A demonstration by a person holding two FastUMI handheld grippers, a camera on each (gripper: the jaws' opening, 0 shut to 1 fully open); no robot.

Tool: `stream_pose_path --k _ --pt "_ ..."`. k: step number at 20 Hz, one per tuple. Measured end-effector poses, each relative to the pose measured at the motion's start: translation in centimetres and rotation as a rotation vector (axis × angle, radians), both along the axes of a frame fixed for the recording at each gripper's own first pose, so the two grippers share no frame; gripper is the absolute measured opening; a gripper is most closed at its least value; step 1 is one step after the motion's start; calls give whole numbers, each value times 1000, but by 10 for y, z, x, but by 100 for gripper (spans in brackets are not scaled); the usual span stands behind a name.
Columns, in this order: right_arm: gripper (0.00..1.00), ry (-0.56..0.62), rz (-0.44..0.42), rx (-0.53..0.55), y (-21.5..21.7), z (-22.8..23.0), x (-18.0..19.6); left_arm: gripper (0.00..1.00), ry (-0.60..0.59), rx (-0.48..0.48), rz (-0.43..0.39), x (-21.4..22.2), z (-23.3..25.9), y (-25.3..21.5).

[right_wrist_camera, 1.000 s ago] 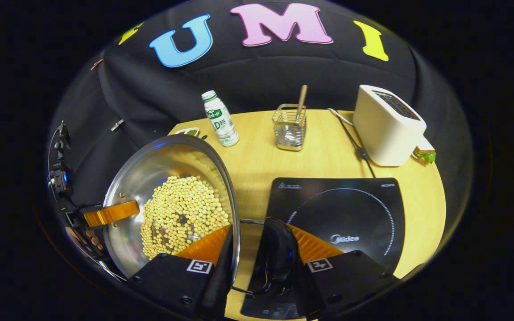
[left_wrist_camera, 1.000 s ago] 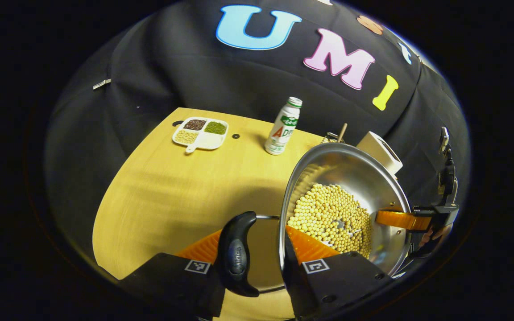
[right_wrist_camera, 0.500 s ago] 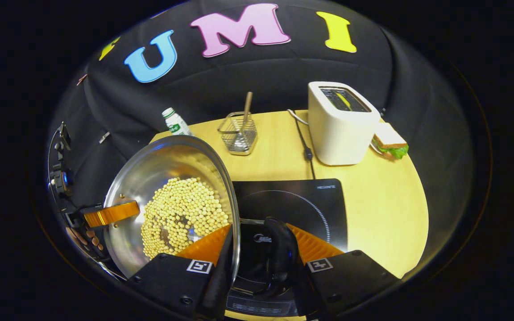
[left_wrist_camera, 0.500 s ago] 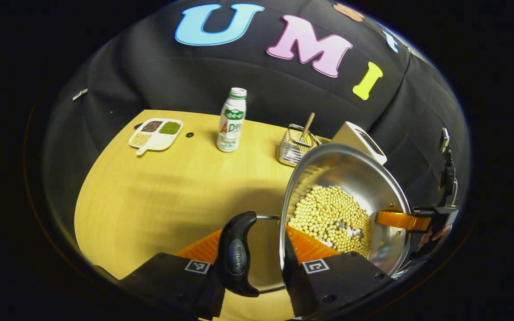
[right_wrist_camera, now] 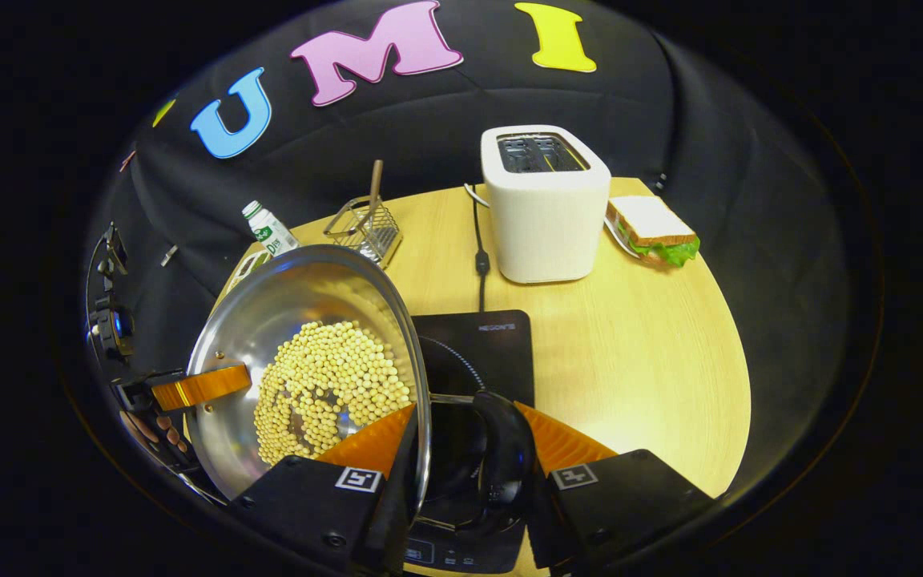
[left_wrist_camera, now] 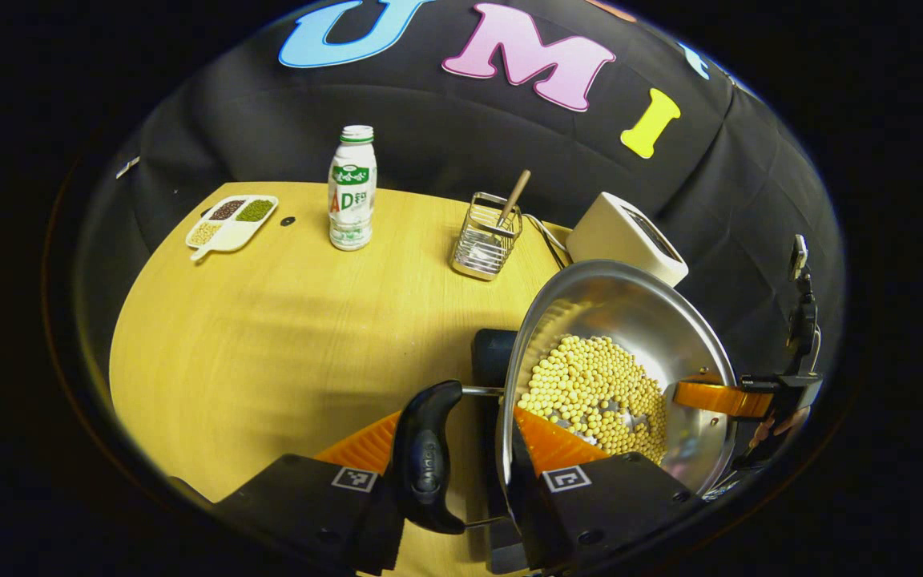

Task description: First push the handle of the pot to place it horizontally, then grasp the pot with both hands and set it on the induction cooktop.

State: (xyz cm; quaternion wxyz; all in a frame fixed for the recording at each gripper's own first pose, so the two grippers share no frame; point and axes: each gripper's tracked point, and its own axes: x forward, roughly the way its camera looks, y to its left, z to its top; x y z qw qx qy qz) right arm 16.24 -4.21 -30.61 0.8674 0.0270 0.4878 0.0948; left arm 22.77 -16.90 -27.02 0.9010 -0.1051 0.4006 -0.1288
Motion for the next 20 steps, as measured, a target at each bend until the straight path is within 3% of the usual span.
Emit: stream_pose_path --k 9,19,20 --pt "62 49 -2 -3 -37 -38 14 60 43 5 9 13 -37 -34" --pt "59 43 1 39 -31 -43 20 64 39 4 2 13 -42 -35" --pt "63 41 4 43 -31 -42 19 64 40 9 7 13 -42 -34"
